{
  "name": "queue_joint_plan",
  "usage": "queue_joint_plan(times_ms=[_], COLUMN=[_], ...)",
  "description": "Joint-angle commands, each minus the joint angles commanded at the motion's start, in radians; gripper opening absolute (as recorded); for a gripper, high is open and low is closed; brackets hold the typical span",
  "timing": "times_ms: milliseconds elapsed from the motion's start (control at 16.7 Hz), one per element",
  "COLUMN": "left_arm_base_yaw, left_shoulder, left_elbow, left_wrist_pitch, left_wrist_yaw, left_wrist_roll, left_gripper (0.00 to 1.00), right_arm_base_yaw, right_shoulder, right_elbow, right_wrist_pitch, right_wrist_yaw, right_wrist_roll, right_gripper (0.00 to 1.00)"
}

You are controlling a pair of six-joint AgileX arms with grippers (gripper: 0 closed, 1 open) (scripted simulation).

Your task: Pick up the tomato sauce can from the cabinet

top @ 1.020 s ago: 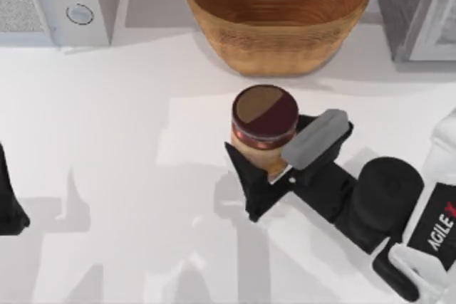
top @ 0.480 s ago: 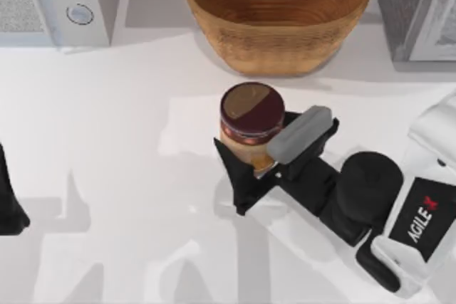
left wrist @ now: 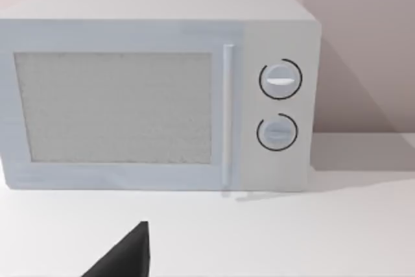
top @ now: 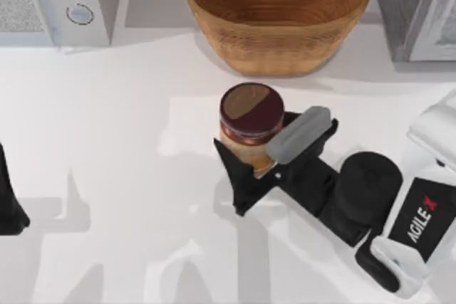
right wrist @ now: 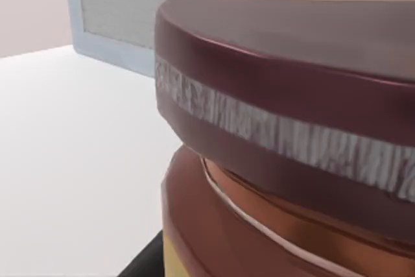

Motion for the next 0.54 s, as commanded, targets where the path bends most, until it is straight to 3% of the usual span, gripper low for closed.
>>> queue_joint_plan(times_ms=[180,540], left_arm_base_yaw=[0.0,0.0], left_shoulder=[0.0,0.0], left_elbow=[0.0,0.0], left_wrist_pitch=[0.0,0.0], left_wrist_yaw=[0.0,0.0], left_wrist_roll=[0.0,0.0], left_gripper=[1.0,1.0], right_arm_base_yaw=[0.0,0.0], right_shoulder=[0.0,0.0], right_elbow=[0.0,0.0], right_wrist_pitch=[0.0,0.0], right_wrist_yaw=[0.0,0.0], right_wrist_roll=[0.0,0.0], right_gripper=[0.98,1.0])
